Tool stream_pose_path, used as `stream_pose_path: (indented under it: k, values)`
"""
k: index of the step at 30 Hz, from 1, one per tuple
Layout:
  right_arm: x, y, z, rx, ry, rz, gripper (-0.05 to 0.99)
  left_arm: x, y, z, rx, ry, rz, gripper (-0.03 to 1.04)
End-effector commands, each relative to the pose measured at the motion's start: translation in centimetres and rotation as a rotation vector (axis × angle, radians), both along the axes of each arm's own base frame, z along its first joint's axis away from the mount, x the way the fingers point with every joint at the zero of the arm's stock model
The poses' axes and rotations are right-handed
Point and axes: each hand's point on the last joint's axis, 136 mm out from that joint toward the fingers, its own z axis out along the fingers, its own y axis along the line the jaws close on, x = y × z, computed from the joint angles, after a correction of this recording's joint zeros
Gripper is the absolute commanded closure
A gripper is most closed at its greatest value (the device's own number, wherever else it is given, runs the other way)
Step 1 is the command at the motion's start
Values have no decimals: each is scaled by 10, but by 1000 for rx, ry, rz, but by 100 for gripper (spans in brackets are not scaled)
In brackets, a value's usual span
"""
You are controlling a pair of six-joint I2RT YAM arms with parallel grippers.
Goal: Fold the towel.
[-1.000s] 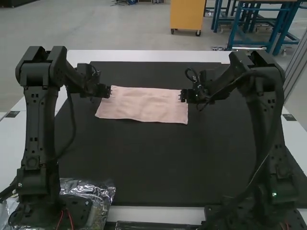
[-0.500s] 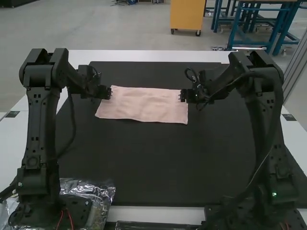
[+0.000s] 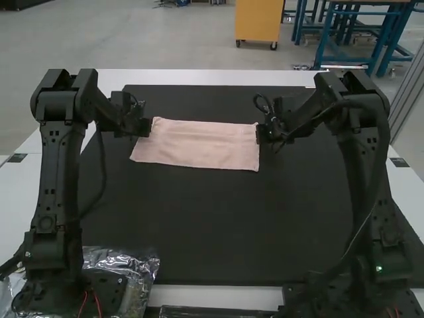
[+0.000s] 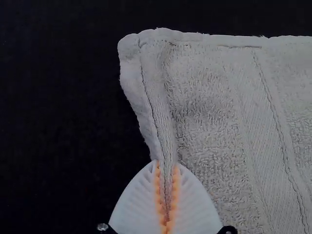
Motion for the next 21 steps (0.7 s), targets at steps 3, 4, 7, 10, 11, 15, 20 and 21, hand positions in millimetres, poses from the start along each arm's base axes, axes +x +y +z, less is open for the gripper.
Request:
stream_pose_path:
  k: [3, 4, 7, 10, 11, 15, 20, 21]
  values:
    - [-16, 5, -36, 10, 89, 18, 96, 3, 24, -15, 30, 16, 35, 99]
    - [-16, 6, -33, 24, 90, 15, 96, 4, 26, -12, 24, 11, 31, 99]
    - [-8, 9, -10, 55, 49, 11, 96, 9, 32, 5, 15, -24, 29, 99]
    - [-2, 11, 8, 72, 15, 8, 96, 14, 31, 25, -7, -56, 20, 99]
    - [0, 11, 13, 75, 7, 6, 96, 15, 30, 32, -9, -65, 14, 99]
    - [4, 11, 34, 90, -23, 2, 96, 15, 28, 44, -25, -69, -5, 99]
    - [1, 13, 50, 105, -35, 17, 96, 9, 27, 51, -52, -54, -29, 99]
    - [1, 14, 52, 109, -36, 16, 96, 8, 27, 53, -55, -55, -33, 99]
